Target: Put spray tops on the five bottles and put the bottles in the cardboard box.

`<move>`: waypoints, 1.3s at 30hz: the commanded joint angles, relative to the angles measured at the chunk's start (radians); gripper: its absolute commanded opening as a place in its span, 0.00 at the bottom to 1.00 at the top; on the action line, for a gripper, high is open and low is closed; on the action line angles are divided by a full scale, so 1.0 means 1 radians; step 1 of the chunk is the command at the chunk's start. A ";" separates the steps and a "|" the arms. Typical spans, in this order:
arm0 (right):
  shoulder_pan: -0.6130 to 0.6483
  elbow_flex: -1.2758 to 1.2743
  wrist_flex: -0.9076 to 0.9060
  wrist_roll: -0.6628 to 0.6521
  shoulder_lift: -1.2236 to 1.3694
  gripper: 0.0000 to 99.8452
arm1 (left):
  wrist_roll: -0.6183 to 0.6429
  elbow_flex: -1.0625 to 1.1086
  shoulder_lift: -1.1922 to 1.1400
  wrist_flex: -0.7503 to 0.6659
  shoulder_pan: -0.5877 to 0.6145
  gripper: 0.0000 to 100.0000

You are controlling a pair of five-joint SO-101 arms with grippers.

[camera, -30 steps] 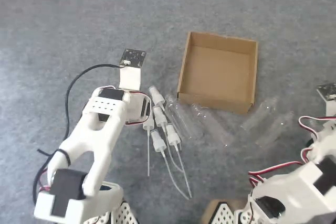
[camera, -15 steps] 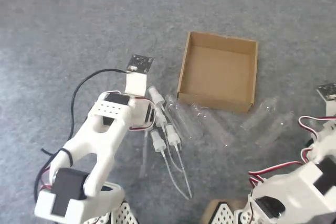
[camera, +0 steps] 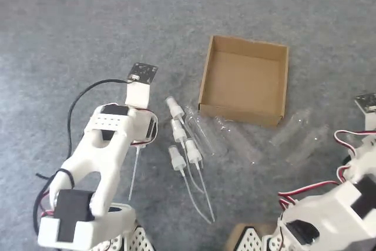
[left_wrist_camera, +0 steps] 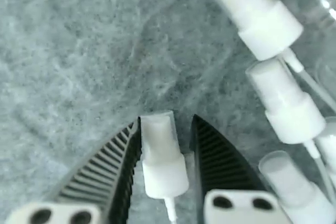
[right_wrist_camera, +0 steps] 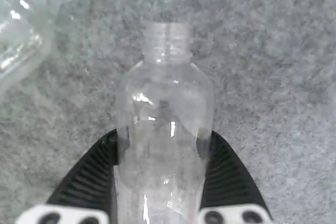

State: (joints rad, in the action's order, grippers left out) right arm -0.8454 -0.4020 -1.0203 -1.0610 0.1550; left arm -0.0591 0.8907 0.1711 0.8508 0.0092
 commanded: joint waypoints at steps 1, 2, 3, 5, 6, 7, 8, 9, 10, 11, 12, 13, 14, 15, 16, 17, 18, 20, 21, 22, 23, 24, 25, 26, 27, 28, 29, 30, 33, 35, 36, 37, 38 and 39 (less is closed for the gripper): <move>-0.010 0.003 -0.012 -0.011 -0.002 0.01 | 0.023 -0.015 0.006 -0.014 0.008 0.14; -0.010 0.002 -0.012 -0.011 -0.002 0.01 | 0.031 -0.012 0.006 -0.014 0.008 0.14; -0.010 0.002 -0.012 -0.011 -0.002 0.01 | 0.034 -0.010 0.006 -0.014 0.008 0.14; -0.010 0.002 -0.012 -0.011 -0.002 0.01 | 0.035 -0.008 0.006 -0.009 0.008 0.14; -0.010 0.002 -0.012 -0.012 -0.002 0.01 | 0.038 -0.008 0.006 -0.008 0.008 0.14; -0.010 0.002 -0.012 -0.014 -0.002 0.01 | 0.038 -0.008 0.005 -0.005 0.008 0.13; -0.010 0.002 -0.012 -0.015 -0.002 0.01 | 0.037 -0.007 -0.006 0.006 0.008 0.13; -0.010 0.002 -0.012 -0.015 -0.002 0.01 | 0.037 -0.013 -0.023 0.021 0.008 0.13; -0.010 0.002 -0.012 -0.015 -0.002 0.01 | 0.037 -0.022 -0.046 0.032 0.008 0.13; -0.010 0.002 -0.012 -0.015 -0.002 0.01 | 0.037 -0.041 -0.072 0.046 0.009 0.13; -0.008 0.002 -0.012 -0.015 -0.002 0.01 | 0.037 -0.064 -0.095 0.064 0.009 0.13; -0.005 0.002 -0.012 -0.015 -0.002 0.01 | 0.035 -0.088 -0.120 0.078 0.009 0.13; -0.005 0.002 -0.012 -0.015 -0.002 0.01 | 0.035 -0.113 -0.144 0.092 0.009 0.13; -0.005 0.002 -0.012 -0.015 -0.002 0.01 | 0.035 -0.133 -0.166 0.104 0.009 0.13; -0.005 0.002 -0.012 -0.015 -0.002 0.01 | 0.035 -0.151 -0.183 0.115 0.009 0.12; -0.005 0.002 -0.012 -0.015 -0.002 0.01 | 0.034 -0.165 -0.196 0.123 0.009 0.10; -0.005 0.002 -0.012 -0.015 -0.002 0.01 | 0.034 -0.177 -0.206 0.127 0.008 0.08; -0.005 0.002 -0.010 -0.015 -0.002 0.01 | 0.034 -0.188 -0.201 0.127 0.003 0.04; -0.005 0.002 -0.008 -0.015 -0.002 0.01 | 0.034 -0.193 -0.189 0.127 0.000 0.03; -0.005 0.002 -0.007 -0.015 -0.002 0.01 | 0.034 -0.194 -0.170 0.127 0.000 0.02; -0.005 0.002 -0.005 -0.015 -0.002 0.01 | 0.034 -0.194 -0.144 0.127 0.000 0.01; -0.005 0.002 -0.004 -0.015 -0.002 0.01 | 0.034 -0.194 -0.114 0.127 -0.002 0.01; -0.004 0.002 -0.004 -0.015 -0.002 0.01 | 0.034 -0.194 -0.075 0.129 -0.002 0.01; -0.004 0.002 -0.004 -0.015 -0.004 0.01 | 0.035 -0.194 -0.032 0.133 -0.002 0.01; -0.004 0.002 -0.004 -0.015 -0.004 0.01 | 0.035 -0.194 0.015 0.143 -0.002 0.01; -0.001 0.003 -0.004 -0.015 -0.004 0.01 | 0.040 -0.194 0.066 0.149 -0.002 0.01; 0.007 0.003 -0.004 -0.015 -0.005 0.01 | 0.041 -0.194 0.121 0.152 -0.002 0.01; 0.015 0.003 -0.004 -0.015 -0.005 0.01 | 0.043 -0.193 0.178 0.153 -0.002 0.01; 0.039 0.003 -0.004 -0.012 -0.004 0.01 | 0.044 -0.185 0.334 0.157 -0.002 0.01; 0.056 0.003 -0.004 -0.009 -0.008 0.01 | 0.069 -0.176 0.420 0.167 -0.002 0.01; 0.064 0.003 -0.007 -0.006 -0.010 0.01 | 0.084 -0.165 0.456 0.175 -0.002 0.01; 0.074 0.003 -0.008 0.012 -0.012 0.01 | 0.092 -0.151 0.485 0.178 -0.002 0.01; 0.084 0.003 -0.008 0.044 -0.013 0.01 | 0.098 -0.127 0.509 0.173 -0.002 0.01; 0.093 0.005 -0.004 0.080 -0.013 0.01 | 0.100 -0.102 0.525 0.169 -0.002 0.01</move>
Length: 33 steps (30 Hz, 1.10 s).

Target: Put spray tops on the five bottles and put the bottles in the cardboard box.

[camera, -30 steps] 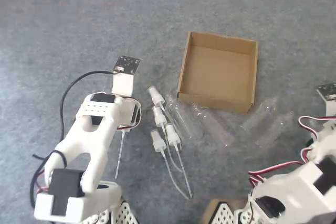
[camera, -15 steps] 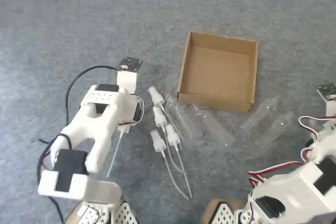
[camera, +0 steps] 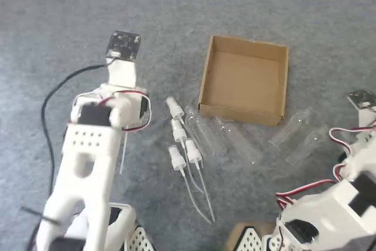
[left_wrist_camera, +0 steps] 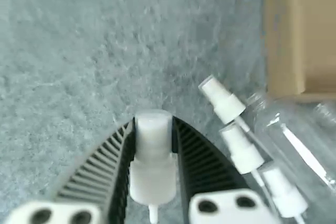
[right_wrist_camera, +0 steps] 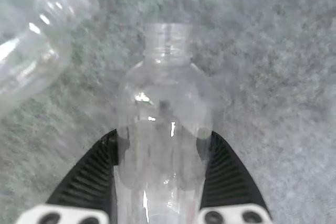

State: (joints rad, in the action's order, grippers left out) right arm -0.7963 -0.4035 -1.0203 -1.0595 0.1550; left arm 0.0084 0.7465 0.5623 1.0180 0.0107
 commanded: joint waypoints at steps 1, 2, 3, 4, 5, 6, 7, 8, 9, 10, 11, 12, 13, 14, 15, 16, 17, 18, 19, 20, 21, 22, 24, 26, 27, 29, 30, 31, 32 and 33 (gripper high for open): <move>0.051 0.011 -0.004 0.107 -0.013 0.01 | 0.032 0.071 0.147 -0.015 -0.003 0.01; 0.058 0.012 -0.002 0.127 -0.015 0.01 | 0.032 0.101 0.155 -0.034 -0.003 0.01; 0.062 0.012 -0.002 0.133 -0.015 0.01 | 0.032 0.127 0.161 -0.054 0.000 0.01; 0.067 0.018 -0.004 0.138 -0.015 0.01 | 0.032 0.150 0.172 -0.075 0.005 0.01; 0.068 0.023 -0.004 0.144 -0.012 0.01 | 0.032 0.168 0.175 -0.092 0.005 0.01; 0.070 0.023 -0.004 0.149 -0.012 0.01 | 0.032 0.185 0.180 -0.106 0.002 0.01; 0.070 0.023 -0.004 0.153 -0.012 0.01 | 0.032 0.197 0.184 -0.115 -0.002 0.01; 0.071 0.023 -0.004 0.160 -0.012 0.01 | 0.040 0.208 0.192 -0.123 -0.003 0.01; 0.071 0.023 -0.004 0.167 -0.012 0.01 | 0.061 0.216 0.198 -0.130 -0.003 0.01; 0.071 0.021 -0.004 0.176 -0.007 0.01 | 0.084 0.222 0.207 -0.135 -0.002 0.01; 0.071 0.020 -0.004 0.187 -0.002 0.01 | 0.101 0.228 0.218 -0.140 0.000 0.01; 0.073 0.015 -0.004 0.196 -0.001 0.01 | 0.106 0.237 0.230 -0.140 0.000 0.01; 0.073 0.006 -0.002 0.203 0.001 0.01 | 0.110 0.251 0.244 -0.140 0.002 0.01; 0.073 -0.002 -0.002 0.203 -0.001 0.01 | 0.110 0.268 0.259 -0.150 0.005 0.01; 0.073 -0.008 -0.008 0.198 -0.002 0.01 | 0.110 0.288 0.276 -0.164 0.006 0.01; 0.073 -0.011 -0.012 0.195 -0.004 0.01 | 0.110 0.308 0.295 -0.178 0.006 0.01; 0.073 -0.011 -0.012 0.195 -0.004 0.01 | 0.110 0.323 0.315 -0.184 0.006 0.01; 0.068 -0.011 -0.012 0.195 -0.004 0.01 | 0.110 0.334 0.336 -0.186 0.006 0.01; 0.067 -0.011 -0.013 0.196 -0.004 0.01 | 0.110 0.343 0.358 -0.186 0.006 0.01; 0.067 -0.012 -0.019 0.199 -0.004 0.01 | 0.109 0.349 0.381 -0.184 0.006 0.01; 0.067 -0.012 -0.033 0.201 -0.004 0.01 | 0.109 0.357 0.399 -0.184 0.006 0.01; 0.067 -0.012 -0.048 0.201 -0.004 0.01 | 0.109 0.366 0.416 -0.184 0.006 0.01; 0.073 -0.012 -0.065 0.203 -0.004 0.01 | 0.109 0.380 0.439 -0.187 0.006 0.01; 0.073 -0.009 -0.064 0.203 -0.004 0.01 | 0.109 0.384 0.445 -0.187 0.006 0.01; 0.068 -0.008 -0.059 0.204 -0.005 0.01 | 0.109 0.384 0.442 -0.187 0.006 0.01; 0.067 -0.006 -0.044 0.236 -0.005 0.01 | 0.109 0.384 0.434 -0.187 0.006 0.01; 0.067 -0.006 -0.033 0.250 -0.005 0.01 | 0.107 0.383 0.431 -0.189 0.006 0.01; 0.067 -0.006 -0.025 0.258 -0.005 0.01 | 0.107 0.383 0.427 -0.189 0.006 0.01; 0.068 -0.006 -0.022 0.259 -0.005 0.01 | 0.107 0.381 0.423 -0.190 0.006 0.01; 0.071 -0.006 -0.022 0.258 -0.005 0.01 | 0.107 0.383 0.422 -0.198 0.006 0.01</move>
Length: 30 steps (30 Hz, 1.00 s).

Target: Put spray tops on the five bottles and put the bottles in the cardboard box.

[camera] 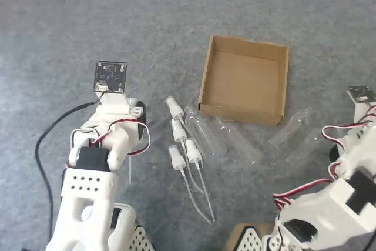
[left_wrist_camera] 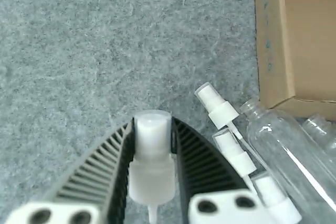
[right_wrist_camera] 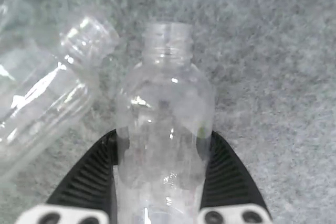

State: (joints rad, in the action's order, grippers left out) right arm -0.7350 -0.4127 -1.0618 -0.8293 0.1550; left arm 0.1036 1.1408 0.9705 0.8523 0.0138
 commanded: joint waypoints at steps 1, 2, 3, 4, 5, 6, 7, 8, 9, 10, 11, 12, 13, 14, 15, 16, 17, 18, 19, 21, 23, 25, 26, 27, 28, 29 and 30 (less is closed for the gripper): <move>0.012 0.003 0.018 0.026 -0.005 0.01 | 0.012 -0.008 0.012 -0.038 0.003 0.01; 0.012 0.003 0.018 0.023 -0.005 0.01 | 0.012 -0.005 0.012 -0.041 0.003 0.01; 0.012 0.003 0.018 0.021 -0.005 0.01 | 0.012 -0.001 0.012 -0.043 0.003 0.01; 0.012 0.003 0.018 0.021 -0.005 0.03 | 0.012 -0.001 0.014 -0.043 0.003 0.01; 0.012 0.003 0.018 0.021 -0.005 0.05 | 0.012 -0.001 0.014 -0.043 0.003 0.01; 0.012 0.003 0.018 0.021 -0.005 0.08 | 0.012 -0.001 0.014 -0.043 0.003 0.01; 0.012 0.003 0.018 0.021 -0.005 0.10 | 0.012 -0.001 0.014 -0.043 0.003 0.01; 0.012 0.003 0.016 0.021 -0.005 0.13 | 0.012 -0.001 0.014 -0.043 0.003 0.01; 0.012 0.003 0.016 0.021 -0.005 0.14 | 0.012 -0.001 0.014 -0.043 0.003 0.01; 0.010 0.003 0.016 0.021 -0.005 0.16 | 0.012 -0.001 0.014 -0.043 0.003 0.01; 0.008 0.003 0.016 0.020 -0.005 0.17 | 0.012 -0.001 0.014 -0.043 0.003 0.01; 0.008 0.003 0.016 0.020 -0.005 0.18 | 0.012 -0.001 0.014 -0.043 0.003 0.01; 0.010 0.003 0.016 0.020 -0.007 0.18 | 0.012 -0.001 0.014 -0.043 0.003 0.01; 0.010 0.005 0.016 0.020 -0.007 0.20 | 0.012 -0.001 0.014 -0.043 0.003 0.01; 0.012 0.008 0.018 0.020 -0.007 0.21 | 0.012 -0.001 0.014 -0.043 0.003 0.01; 0.013 0.021 0.015 0.020 -0.007 0.23 | 0.012 -0.001 0.014 -0.043 0.003 0.01; 0.015 0.038 0.012 0.020 -0.007 0.25 | 0.012 -0.001 0.014 -0.043 0.003 0.01; 0.015 0.057 0.008 0.020 -0.007 0.27 | 0.012 -0.001 0.014 -0.043 0.003 0.01; 0.016 0.075 0.005 0.021 -0.007 0.28 | 0.012 -0.001 0.014 -0.043 0.003 0.01; 0.025 0.118 -0.021 0.021 -0.007 0.31 | 0.012 -0.001 0.014 -0.043 0.003 0.01; 0.054 0.163 -0.058 0.021 -0.005 0.32 | 0.012 -0.001 0.014 -0.043 0.003 0.01; 0.085 0.204 -0.094 0.021 -0.005 0.31 | 0.011 -0.001 0.014 -0.043 0.003 0.01; 0.101 0.226 -0.111 0.021 -0.004 0.31 | 0.008 -0.001 0.014 -0.043 0.003 0.01; 0.114 0.247 -0.131 0.021 0.001 0.31 | -0.003 -0.001 0.014 -0.043 0.003 0.01; 0.124 0.267 -0.148 0.021 0.004 0.31 | -0.012 0.001 0.014 -0.043 0.003 0.01; 0.128 0.278 -0.159 0.021 0.005 0.31 | -0.015 0.001 0.014 -0.043 0.003 0.01; 0.128 0.288 -0.165 0.021 0.005 0.31 | -0.018 0.001 0.014 -0.043 0.003 0.01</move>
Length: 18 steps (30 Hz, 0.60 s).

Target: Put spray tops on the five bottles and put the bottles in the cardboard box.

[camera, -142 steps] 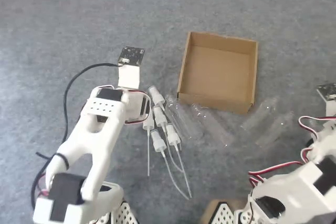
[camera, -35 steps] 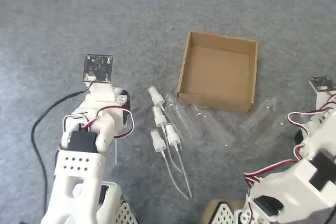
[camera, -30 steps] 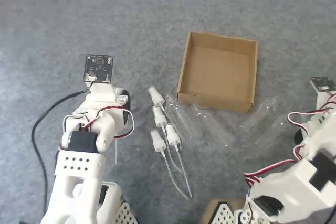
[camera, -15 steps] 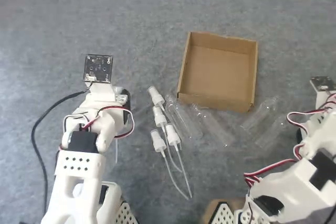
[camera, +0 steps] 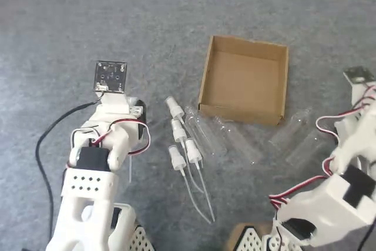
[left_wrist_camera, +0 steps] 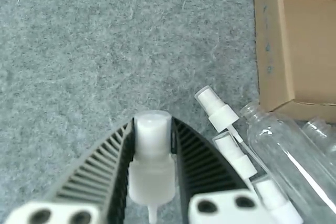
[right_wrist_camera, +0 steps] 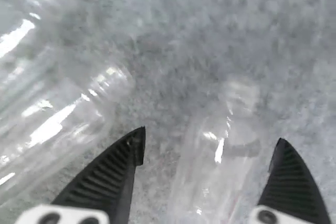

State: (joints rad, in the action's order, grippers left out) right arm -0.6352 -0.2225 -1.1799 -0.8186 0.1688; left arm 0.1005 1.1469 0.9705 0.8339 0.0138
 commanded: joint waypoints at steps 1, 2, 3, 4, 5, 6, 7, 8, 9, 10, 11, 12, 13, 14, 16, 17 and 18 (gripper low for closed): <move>0.022 0.103 -0.048 0.011 -0.008 0.31 | -0.015 -0.005 0.014 -0.025 0.003 0.01; 0.012 0.103 -0.047 0.011 -0.008 0.31 | -0.017 -0.005 0.014 -0.025 0.003 0.01; 0.001 0.103 -0.044 0.009 -0.008 0.31 | -0.017 -0.005 0.014 -0.025 0.003 0.01; -0.010 0.103 -0.042 0.006 -0.007 0.31 | -0.017 -0.005 0.014 -0.025 0.003 0.01; -0.021 0.103 -0.045 -0.009 -0.007 0.31 | -0.017 -0.005 0.014 -0.025 0.003 0.01; -0.031 0.103 -0.050 -0.028 -0.007 0.31 | -0.017 -0.005 0.014 -0.025 0.003 0.01; -0.042 0.103 -0.051 -0.040 -0.007 0.31 | -0.017 -0.005 0.014 -0.025 0.003 0.01; -0.054 0.103 -0.047 -0.048 -0.007 0.31 | -0.017 -0.005 0.014 -0.025 0.003 0.01; -0.062 0.103 -0.042 -0.054 -0.007 0.31 | -0.017 -0.005 0.014 -0.025 0.003 0.01; -0.067 0.101 -0.042 -0.054 -0.005 0.31 | -0.017 -0.005 0.014 -0.025 0.003 0.01; -0.071 0.100 -0.042 -0.054 -0.002 0.31 | -0.017 -0.005 0.014 -0.025 0.003 0.01; -0.073 0.101 -0.042 -0.051 0.007 0.31 | -0.017 -0.005 0.014 -0.025 0.003 0.01; -0.073 0.103 -0.041 -0.048 0.019 0.31 | -0.017 -0.005 0.014 -0.025 0.003 0.01; -0.070 0.103 -0.030 -0.048 0.036 0.31 | -0.017 -0.005 0.014 -0.025 0.003 0.01; -0.068 0.104 -0.001 -0.046 0.070 0.31 | -0.017 -0.005 0.014 -0.025 0.003 0.01; -0.070 0.104 0.015 -0.046 0.084 0.30 | -0.017 -0.005 0.014 -0.025 0.003 0.01; -0.073 0.104 0.025 -0.046 0.096 0.28 | -0.017 -0.005 0.014 -0.025 0.003 0.01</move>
State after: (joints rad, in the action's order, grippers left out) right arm -0.6981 -0.1734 -1.2014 -0.8523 0.2516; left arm 0.0898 1.1469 0.9705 0.8339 0.0138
